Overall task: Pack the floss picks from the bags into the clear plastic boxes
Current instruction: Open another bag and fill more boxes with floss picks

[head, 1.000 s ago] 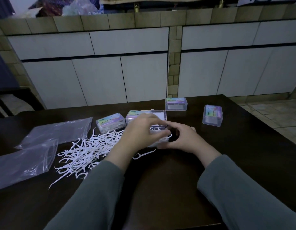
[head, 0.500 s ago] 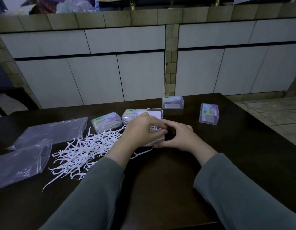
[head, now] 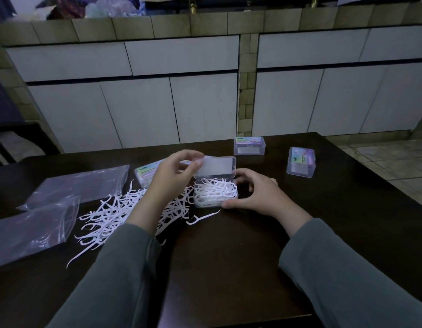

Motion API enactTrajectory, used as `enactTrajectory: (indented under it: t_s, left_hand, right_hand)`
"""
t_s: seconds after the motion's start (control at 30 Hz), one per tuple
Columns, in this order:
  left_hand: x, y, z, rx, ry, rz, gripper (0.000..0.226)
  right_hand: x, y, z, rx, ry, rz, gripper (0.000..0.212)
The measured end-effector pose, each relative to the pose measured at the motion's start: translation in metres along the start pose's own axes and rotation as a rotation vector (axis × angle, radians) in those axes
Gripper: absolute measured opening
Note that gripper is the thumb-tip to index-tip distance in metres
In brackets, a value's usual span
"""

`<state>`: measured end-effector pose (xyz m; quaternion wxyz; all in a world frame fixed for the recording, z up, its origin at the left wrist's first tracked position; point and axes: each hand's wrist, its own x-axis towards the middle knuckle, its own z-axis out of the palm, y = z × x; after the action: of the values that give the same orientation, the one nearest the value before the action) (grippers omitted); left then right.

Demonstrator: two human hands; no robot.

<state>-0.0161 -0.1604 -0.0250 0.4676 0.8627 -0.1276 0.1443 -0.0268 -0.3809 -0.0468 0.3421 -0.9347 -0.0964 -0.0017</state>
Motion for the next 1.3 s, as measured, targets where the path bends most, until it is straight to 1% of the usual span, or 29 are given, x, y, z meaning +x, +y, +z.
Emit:
enactTrajectory:
  t_s: [0.1, 0.23, 0.37, 0.47, 0.67, 0.77, 0.83, 0.9, 0.93, 1.0, 1.1, 1.17, 1.23, 1.3]
  left_hand:
    - [-0.009, 0.000, -0.009, 0.022, -0.064, 0.067, 0.008]
    - [-0.017, -0.003, -0.012, 0.107, -0.141, 0.155, 0.010]
    - [-0.023, -0.007, -0.011, 0.243, -0.215, 0.174, 0.013]
    - [-0.027, -0.009, -0.006, 0.203, -0.190, 0.128, 0.014]
    - [-0.033, -0.004, 0.002, -0.036, -0.147, -0.073, 0.017]
    - [-0.034, 0.000, 0.004, 0.025, -0.057, -0.092, 0.022]
    - [-0.034, 0.001, 0.003, 0.087, -0.013, -0.122, 0.033]
    - [-0.034, 0.002, 0.003, 0.110, -0.003, -0.159, 0.043]
    - [-0.034, 0.002, 0.003, 0.115, -0.004, -0.169, 0.045]
    - [-0.034, 0.003, 0.005, 0.122, -0.001, -0.177, 0.045]
    - [-0.034, 0.005, 0.004, 0.240, -0.006, -0.131, 0.042]
    - [-0.034, 0.006, 0.002, 0.273, -0.011, -0.120, 0.039]
    - [-0.033, 0.005, 0.002, 0.241, -0.005, -0.146, 0.038]
    - [-0.033, 0.004, 0.004, 0.153, -0.008, -0.188, 0.039]
  right_hand:
    - [0.000, 0.002, 0.001, -0.001, 0.013, -0.018, 0.081]
    - [0.000, 0.004, 0.002, 0.008, 0.034, -0.043, 0.069]
    - [-0.001, 0.004, 0.004, -0.007, 0.045, -0.061, 0.067]
    - [-0.001, 0.004, 0.005, -0.027, 0.060, -0.064, 0.067]
    - [-0.001, 0.004, 0.007, -0.040, 0.082, -0.041, 0.068]
    - [0.000, 0.004, 0.008, -0.040, 0.088, -0.010, 0.069]
    - [0.000, 0.005, 0.008, -0.036, 0.091, 0.010, 0.070]
    - [0.000, 0.005, 0.008, -0.039, 0.090, 0.016, 0.071]
    - [0.000, 0.005, 0.008, -0.040, 0.087, 0.017, 0.071]
    - [0.001, 0.004, 0.008, -0.043, 0.085, 0.015, 0.071]
    - [0.000, 0.003, 0.005, -0.071, 0.074, -0.014, 0.070]
    - [-0.001, 0.001, 0.002, -0.107, 0.064, -0.026, 0.070]
    - [-0.003, -0.001, 0.000, -0.156, 0.063, -0.040, 0.070]
    - [-0.005, -0.004, -0.001, -0.202, 0.063, -0.077, 0.069]
